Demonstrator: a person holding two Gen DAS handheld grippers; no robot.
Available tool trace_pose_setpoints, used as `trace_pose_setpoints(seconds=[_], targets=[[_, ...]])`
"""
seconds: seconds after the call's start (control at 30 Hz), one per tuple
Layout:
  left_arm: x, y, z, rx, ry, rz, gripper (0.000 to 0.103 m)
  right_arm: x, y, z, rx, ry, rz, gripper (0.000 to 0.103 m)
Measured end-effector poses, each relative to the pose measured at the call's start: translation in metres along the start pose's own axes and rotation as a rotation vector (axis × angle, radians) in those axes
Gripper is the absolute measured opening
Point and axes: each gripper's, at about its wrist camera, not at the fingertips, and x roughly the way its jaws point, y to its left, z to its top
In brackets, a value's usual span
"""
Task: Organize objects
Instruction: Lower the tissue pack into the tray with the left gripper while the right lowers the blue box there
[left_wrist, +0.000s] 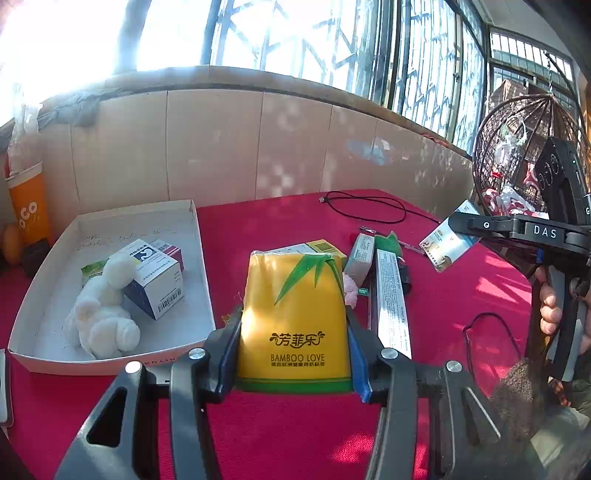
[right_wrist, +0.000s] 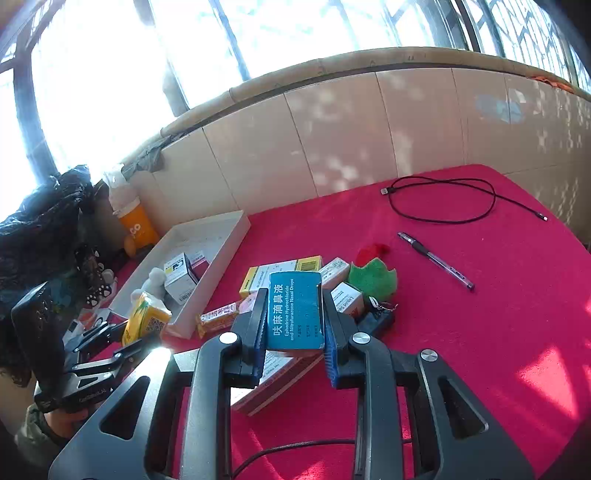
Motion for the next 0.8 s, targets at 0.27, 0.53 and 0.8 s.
trace_pose_setpoints(seconds=[0.27,0.53,0.8], targets=[[-0.014,0.008,0.001,-0.04,-0.045,0.013,0.05,0.001,0.013,0.005,-0.016,0.001,0.027,0.024],[-0.024,0.02,0.0,-0.078,-0.076,0.03,0.05,0.004,0.035,0.015,-0.068,-0.003,0.055,0.024],[-0.036,0.037,0.0,-0.125,-0.112,0.054,0.05,0.011,0.063,0.026,-0.126,-0.001,0.088,0.024]])
